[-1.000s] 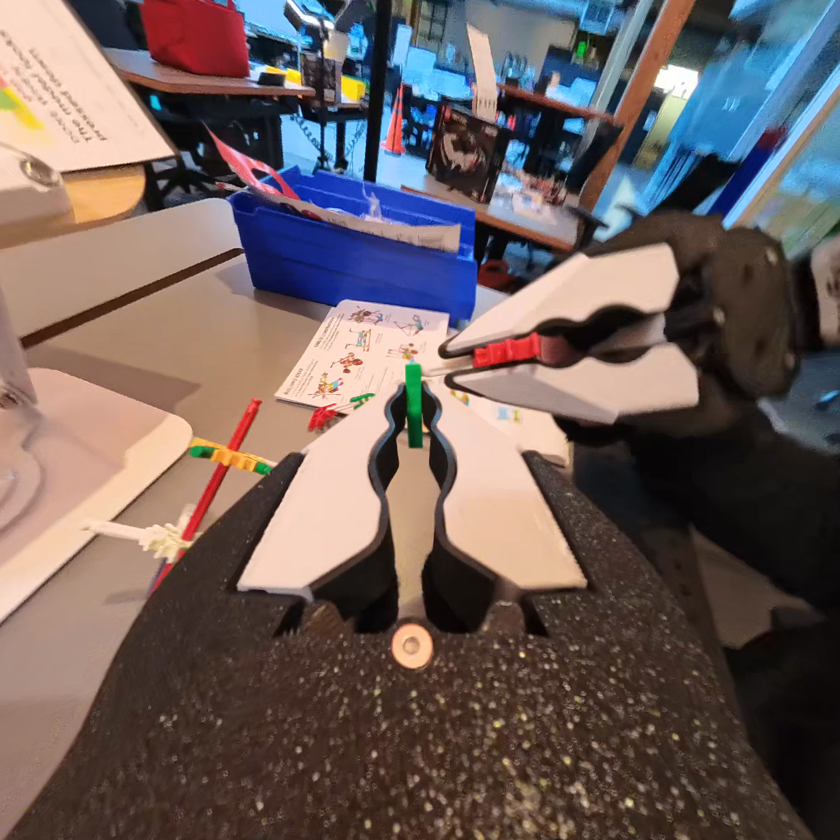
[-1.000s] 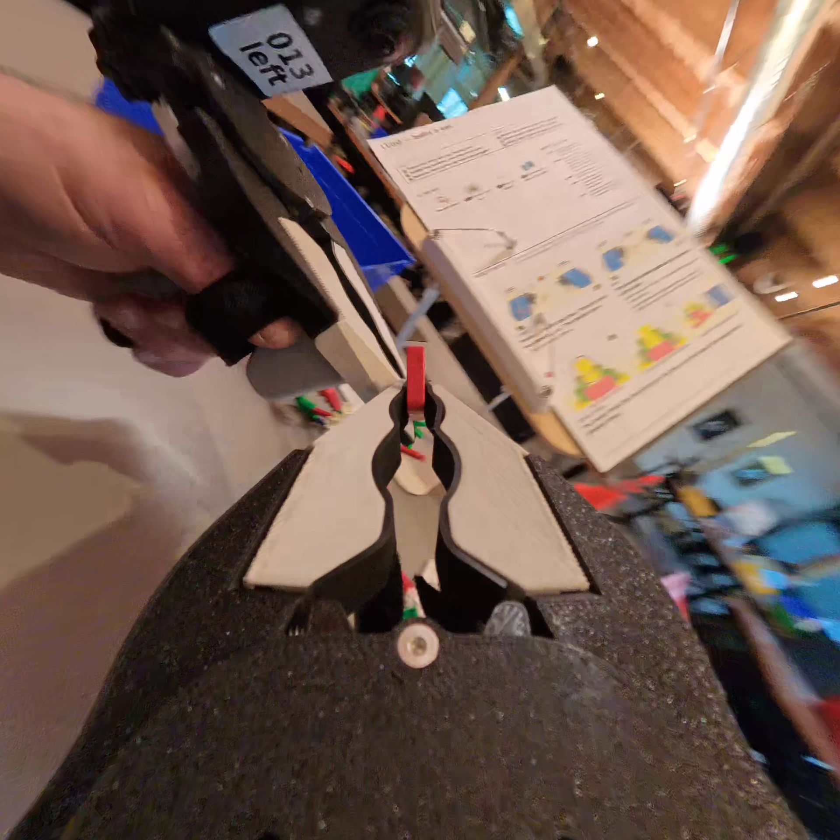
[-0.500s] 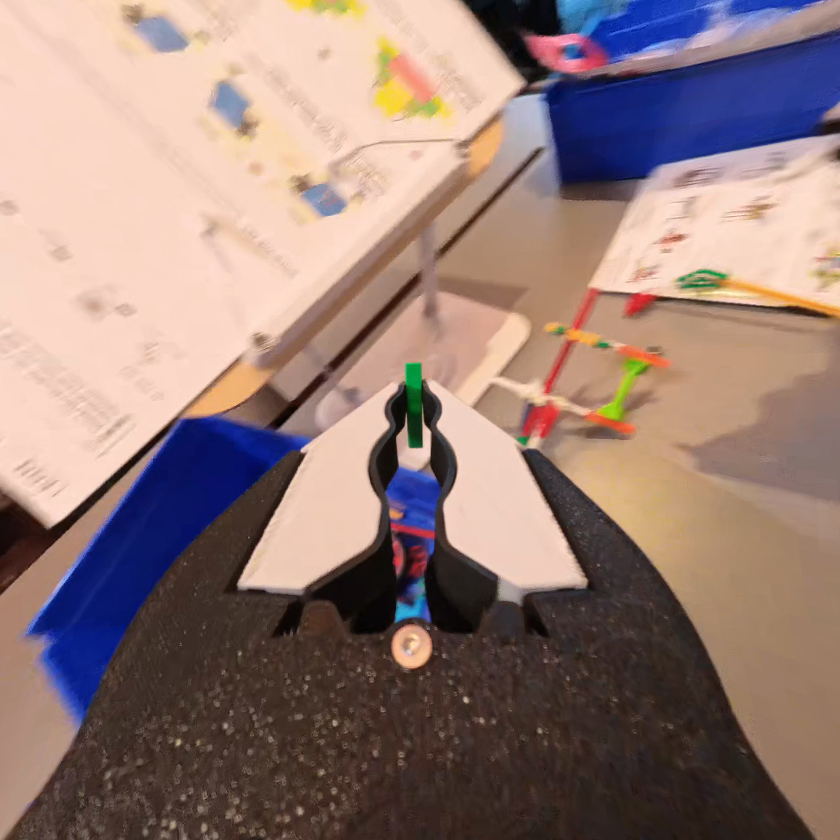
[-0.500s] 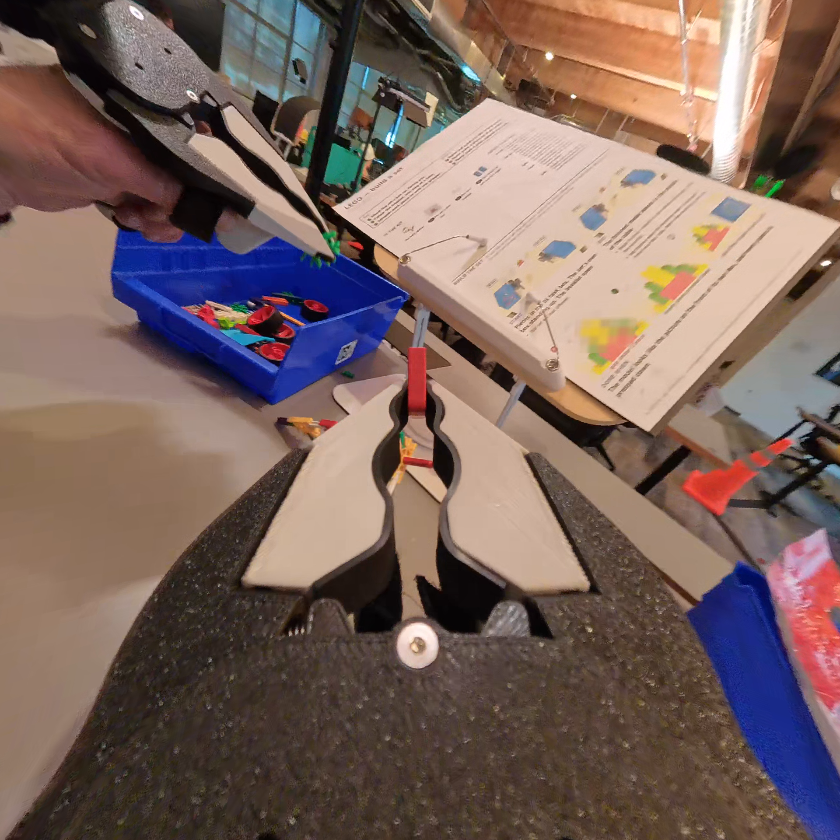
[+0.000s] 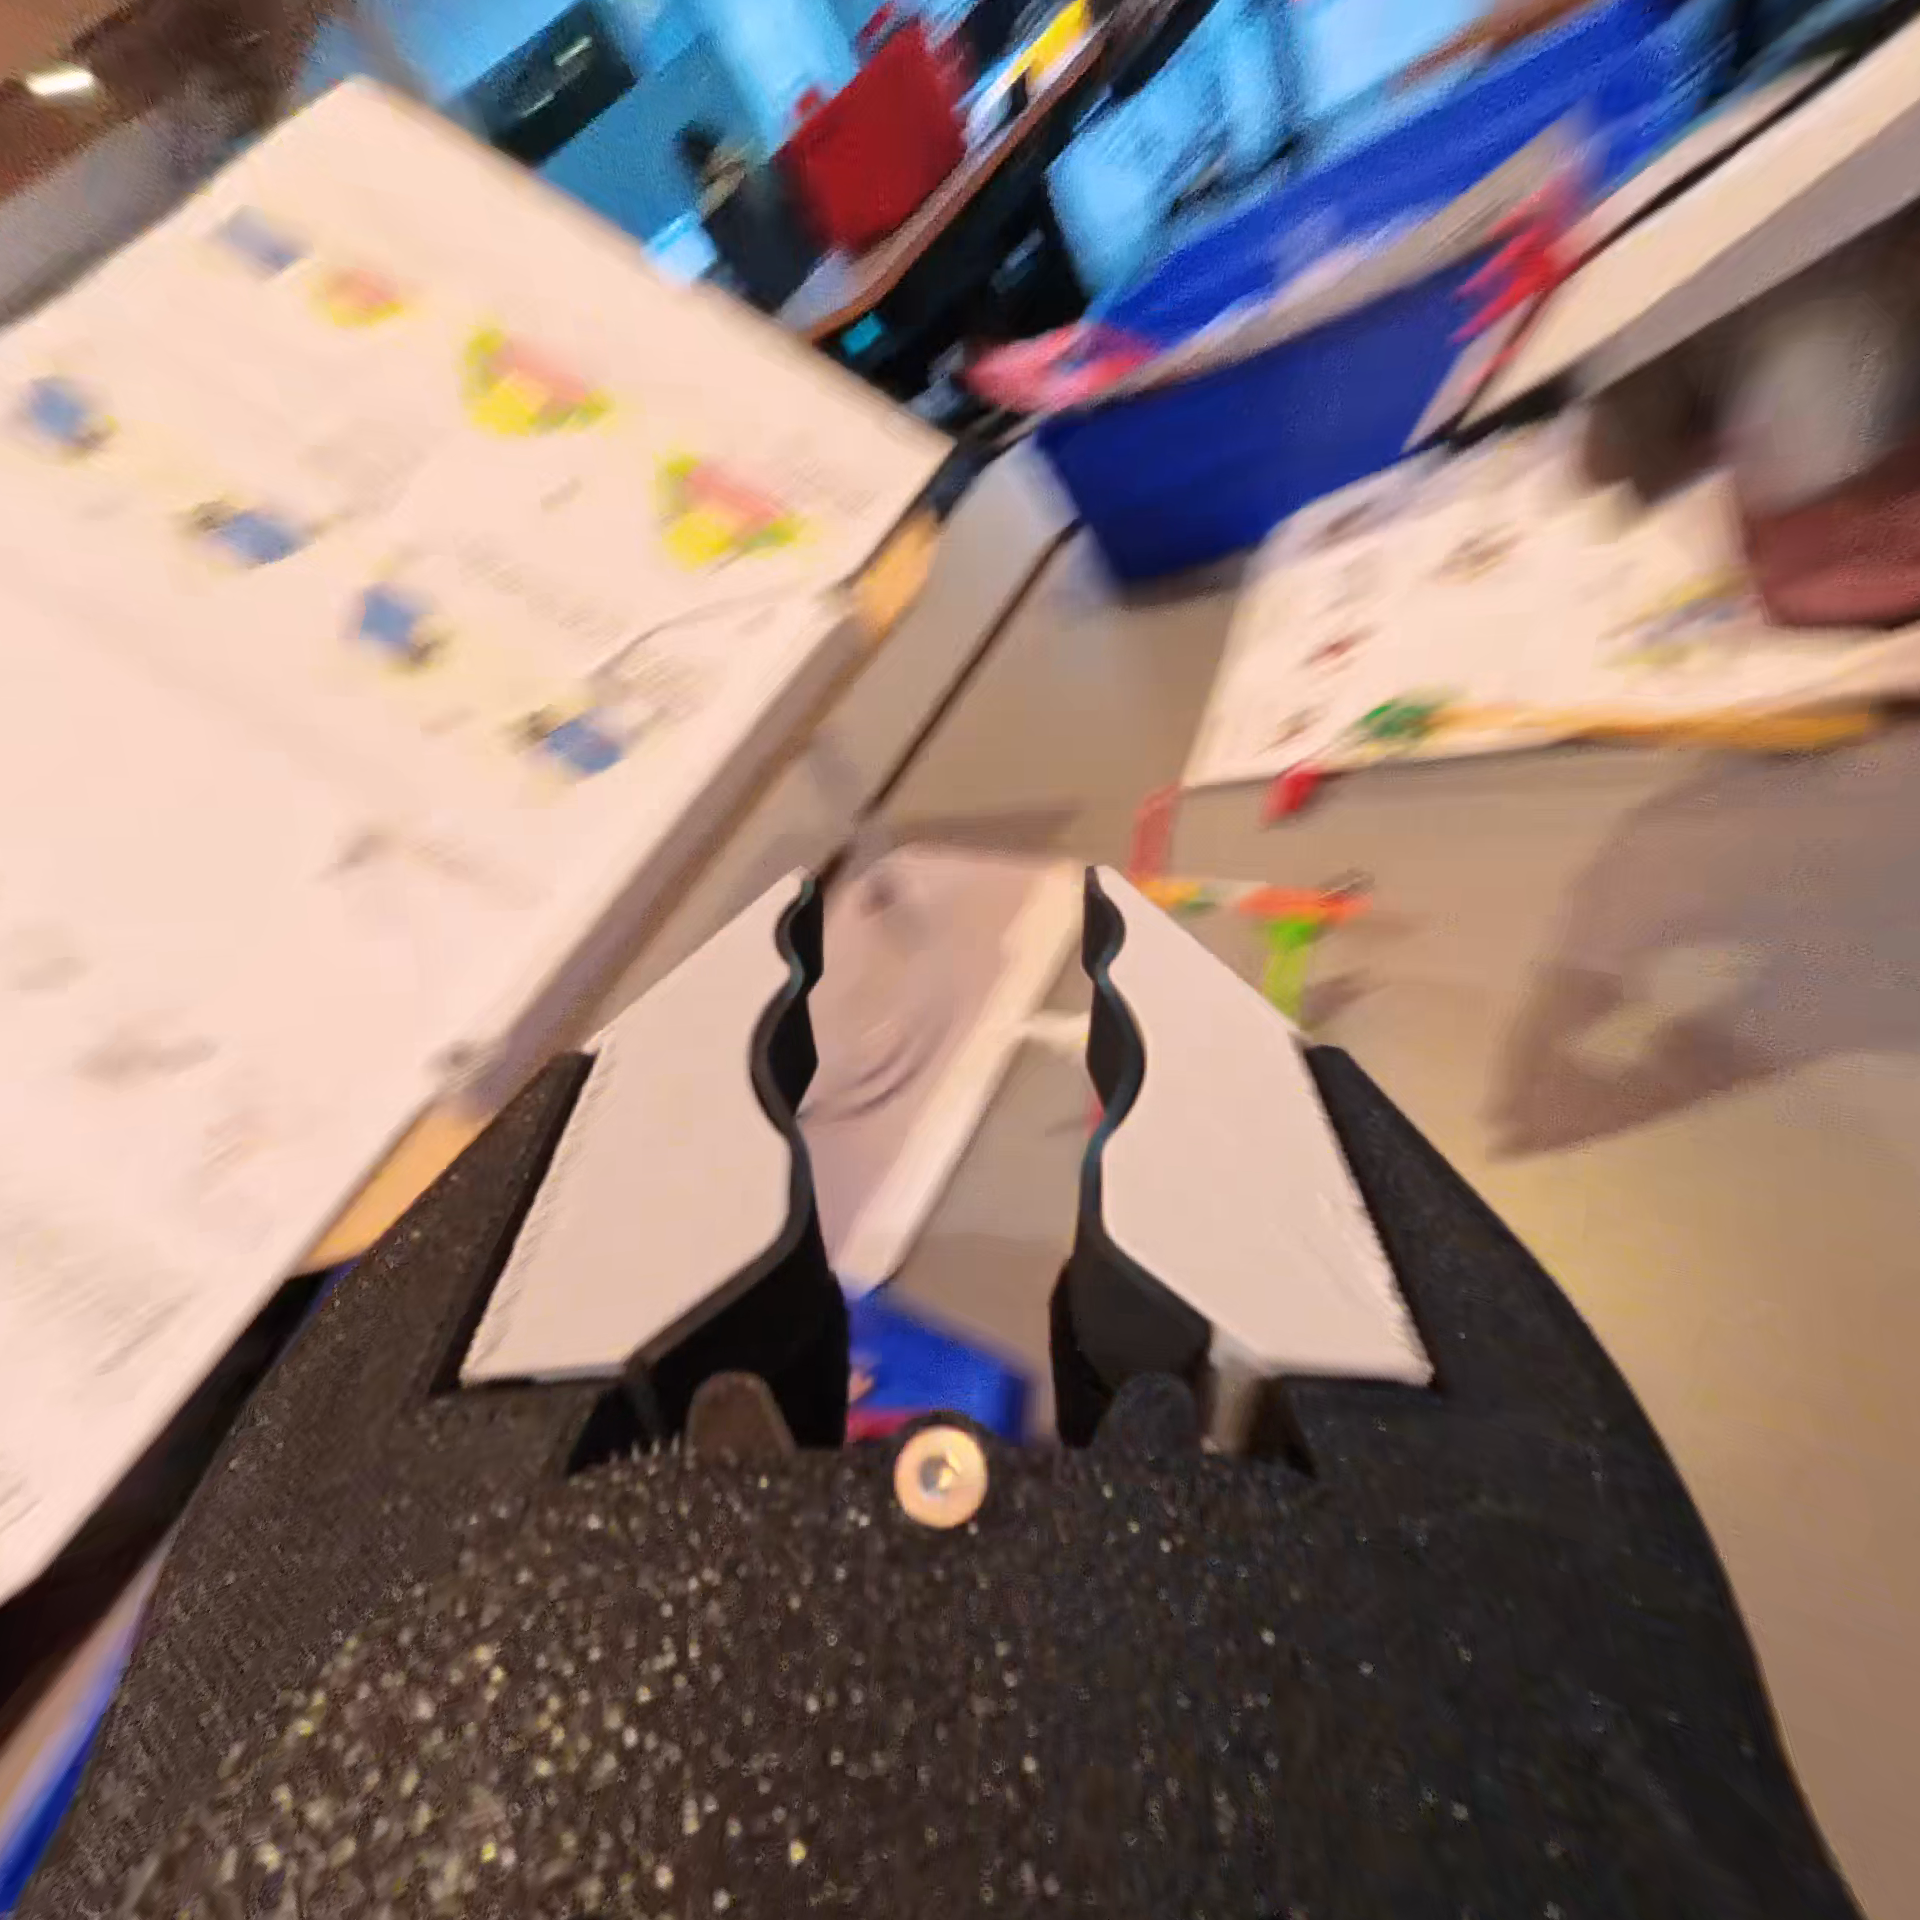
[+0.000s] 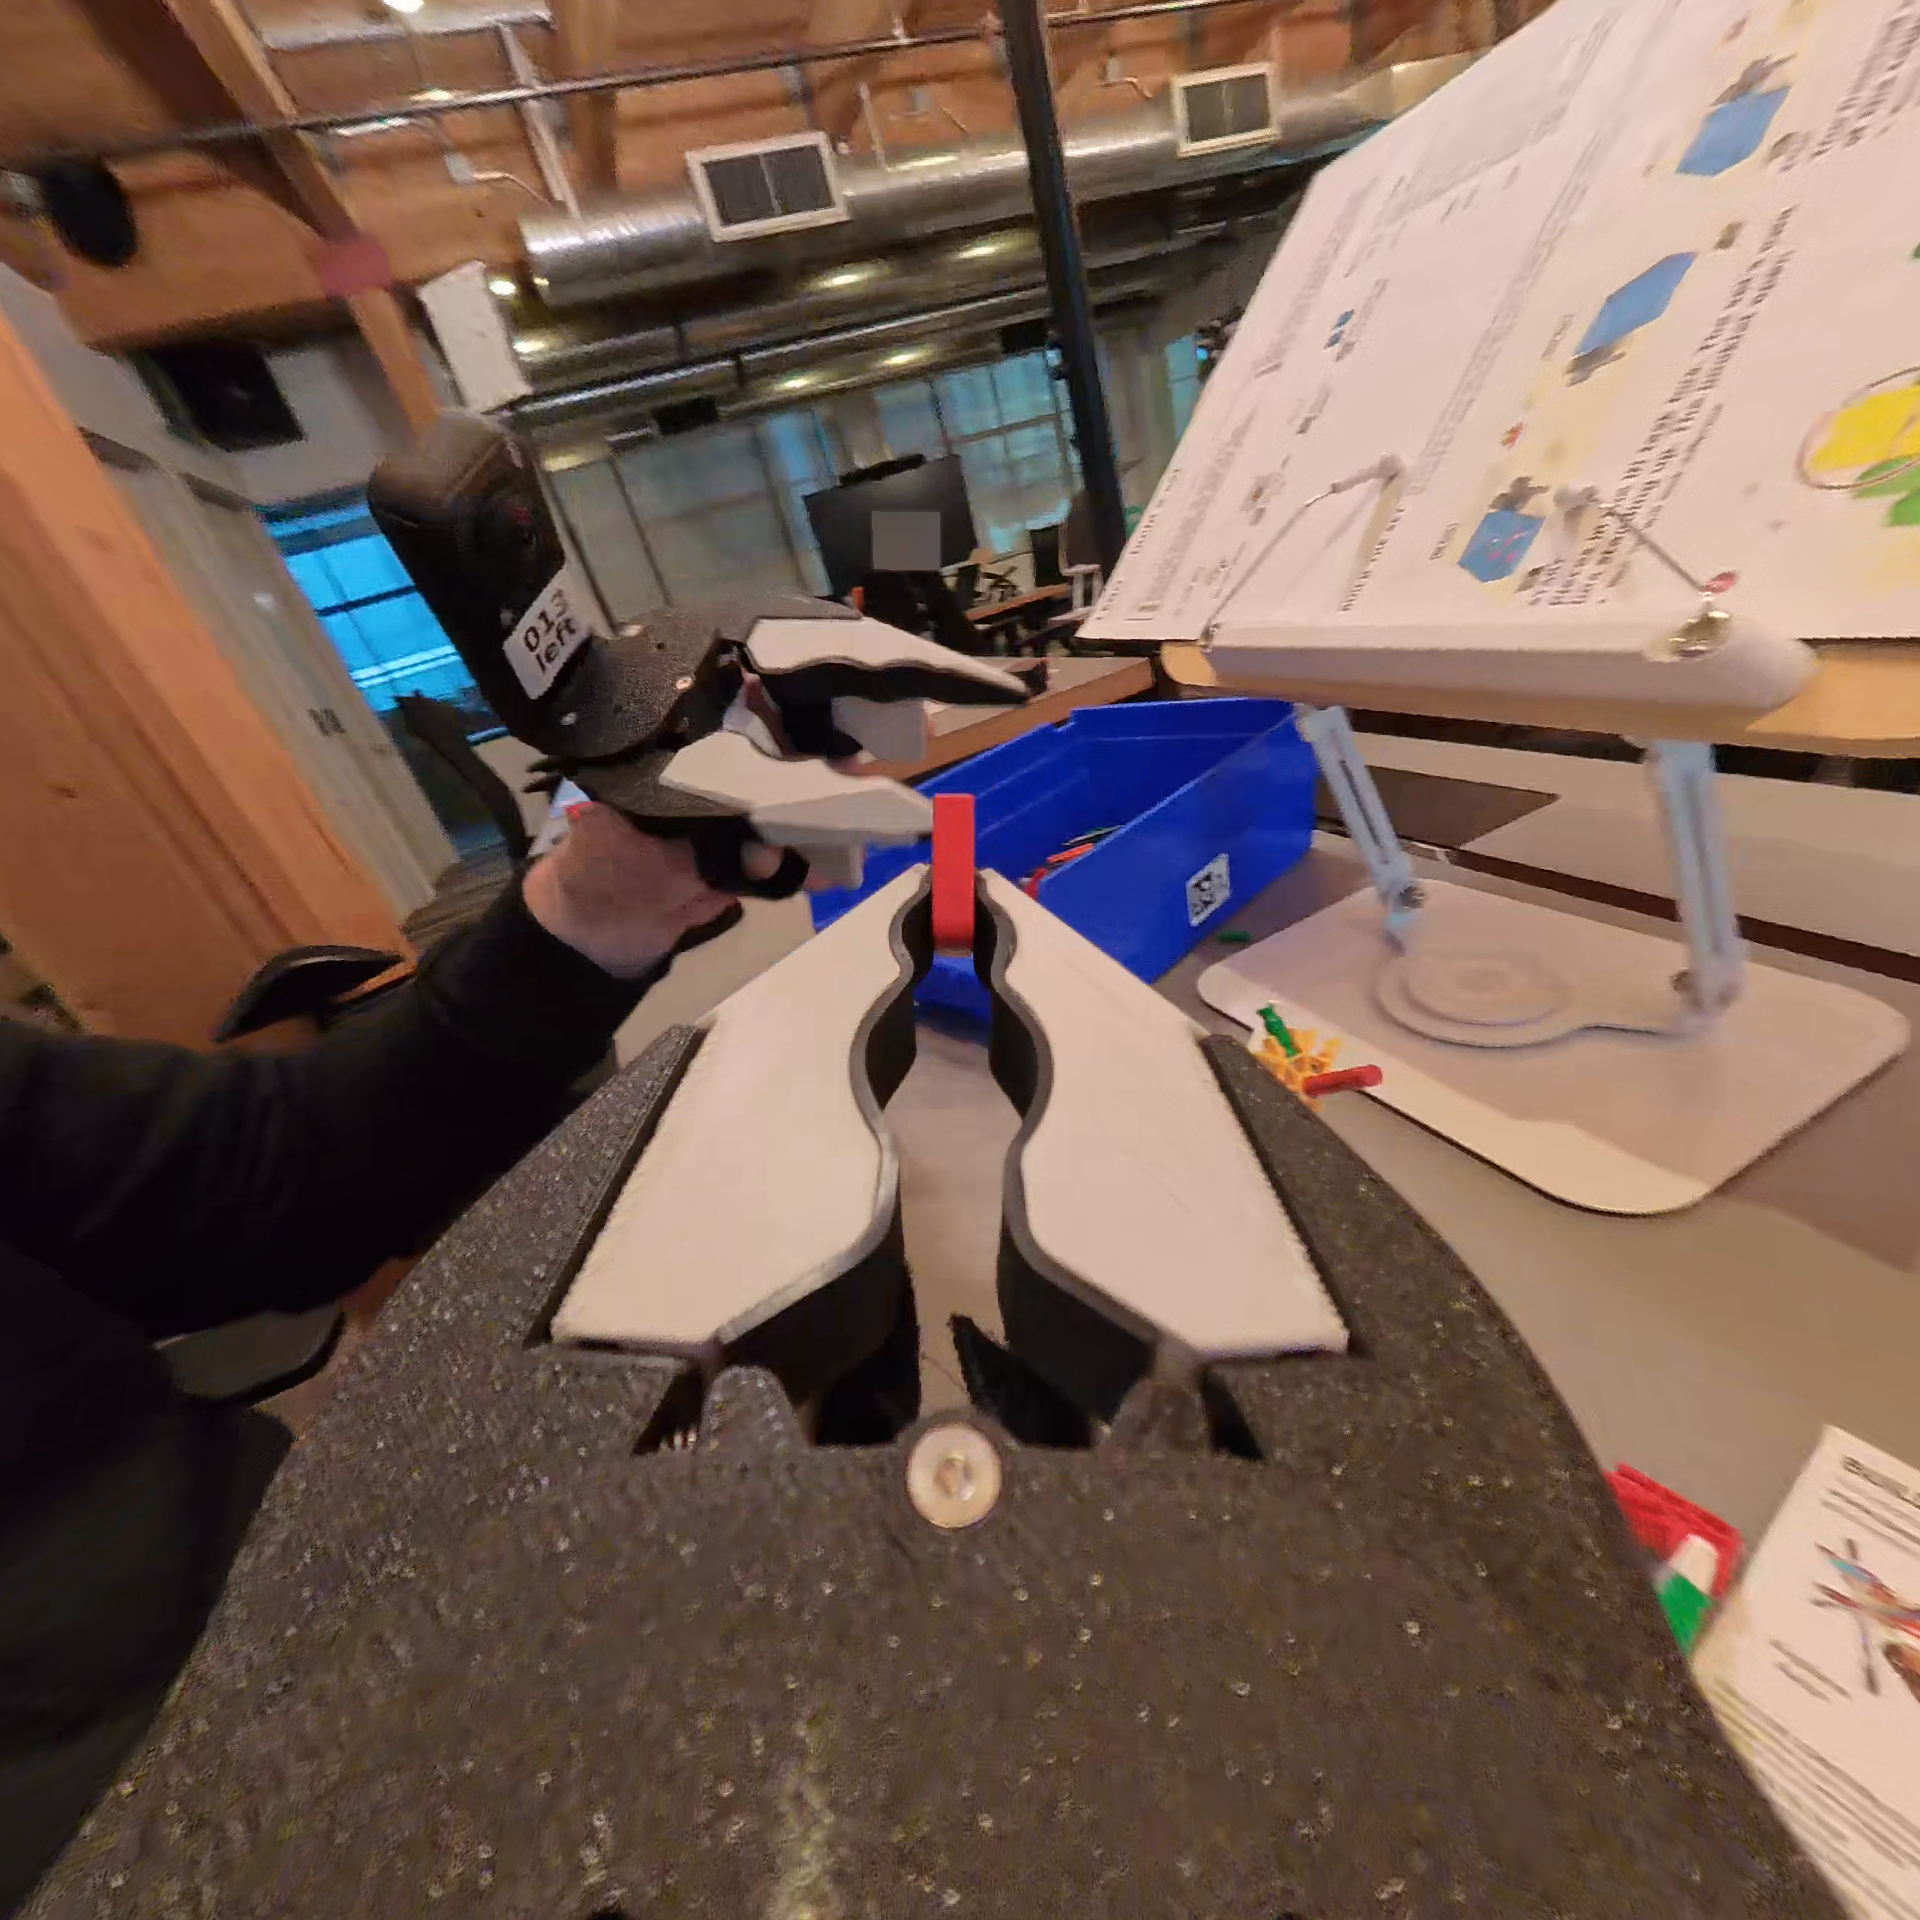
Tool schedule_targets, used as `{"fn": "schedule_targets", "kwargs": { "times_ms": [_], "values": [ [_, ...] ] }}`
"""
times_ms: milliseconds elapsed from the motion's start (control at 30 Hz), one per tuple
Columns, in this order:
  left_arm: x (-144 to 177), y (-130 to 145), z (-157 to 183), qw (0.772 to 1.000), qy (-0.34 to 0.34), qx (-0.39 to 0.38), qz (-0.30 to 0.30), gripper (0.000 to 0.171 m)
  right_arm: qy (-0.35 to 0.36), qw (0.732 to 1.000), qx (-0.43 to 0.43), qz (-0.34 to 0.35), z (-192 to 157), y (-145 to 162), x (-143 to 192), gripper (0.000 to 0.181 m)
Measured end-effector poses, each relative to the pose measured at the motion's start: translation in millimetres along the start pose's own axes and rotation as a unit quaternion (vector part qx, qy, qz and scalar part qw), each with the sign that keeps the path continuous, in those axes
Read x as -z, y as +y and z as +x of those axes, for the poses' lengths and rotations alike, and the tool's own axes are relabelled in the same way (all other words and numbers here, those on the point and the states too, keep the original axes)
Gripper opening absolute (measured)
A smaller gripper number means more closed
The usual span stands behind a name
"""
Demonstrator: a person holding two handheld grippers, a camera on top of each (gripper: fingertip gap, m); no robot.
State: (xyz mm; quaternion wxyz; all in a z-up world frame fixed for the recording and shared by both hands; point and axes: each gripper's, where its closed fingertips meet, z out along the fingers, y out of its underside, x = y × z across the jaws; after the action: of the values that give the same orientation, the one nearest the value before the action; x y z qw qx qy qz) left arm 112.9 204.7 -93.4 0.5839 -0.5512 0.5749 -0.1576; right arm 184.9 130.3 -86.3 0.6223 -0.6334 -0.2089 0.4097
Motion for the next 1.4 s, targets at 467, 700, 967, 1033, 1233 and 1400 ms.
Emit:
{"fn": "schedule_targets", "kwargs": {
  "times_ms": [467,700,967,1033,1233,1400],
  "values": [
    [-8,-60,111,0.948,0.259,0.128,0.132,0.003,-0.065,0.998,0.020,0.008,-30,-1,-4,0.008],
    [-5,-54,112,0.950,0.269,0.103,0.122,0.003,-0.073,0.997,0.032,-0.010,-30,-1,5,0.005],
    [-8,-54,115,0.935,0.297,0.154,0.123,0.005,-0.041,0.995,0.084,-0.022,-30,2,3,0.004],
    [-12,-51,115,0.938,0.289,0.155,0.110,0.004,-0.005,0.991,0.132,-0.033,-24,4,3,0.004],
    [-30,-40,106,0.940,0.254,0.215,0.075,0.005,0.149,0.923,0.346,-0.072,-7,7,-4,0.005],
    [-41,-34,107,0.915,0.260,0.304,0.059,0.006,0.257,0.823,0.495,-0.109,6,8,-7,0.008]
  ]
}}
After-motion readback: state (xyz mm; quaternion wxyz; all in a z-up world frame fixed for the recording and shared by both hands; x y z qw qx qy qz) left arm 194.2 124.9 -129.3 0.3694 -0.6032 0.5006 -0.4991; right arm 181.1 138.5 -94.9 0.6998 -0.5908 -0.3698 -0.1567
